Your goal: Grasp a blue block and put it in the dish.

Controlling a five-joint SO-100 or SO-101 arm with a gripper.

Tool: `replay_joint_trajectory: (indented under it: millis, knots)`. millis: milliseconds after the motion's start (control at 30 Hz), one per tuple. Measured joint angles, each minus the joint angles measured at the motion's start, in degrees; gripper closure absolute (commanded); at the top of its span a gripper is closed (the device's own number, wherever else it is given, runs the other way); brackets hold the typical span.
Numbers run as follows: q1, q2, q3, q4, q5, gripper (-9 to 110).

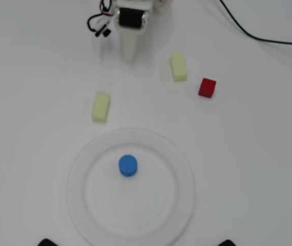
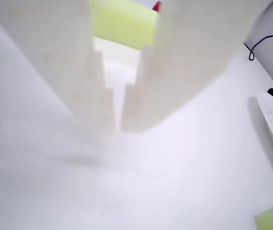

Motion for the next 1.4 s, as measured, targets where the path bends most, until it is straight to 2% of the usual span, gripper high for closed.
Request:
replay_joint_trajectory:
  millis: [167, 333, 467, 1000, 1400]
  knots:
    - [-2.37, 0.00, 0.00, 0.00, -3.25, 98]
    - [-11.51, 0.00, 0.00, -0.62, -12.13, 101]
    - [-13.36, 0.00, 0.00, -0.70, -15.12, 101]
    - [-13.27, 0.00, 0.00, -0.70, -15.47, 101]
    - [-10.81, 0.00, 0.00, -0.70, -11.87, 101]
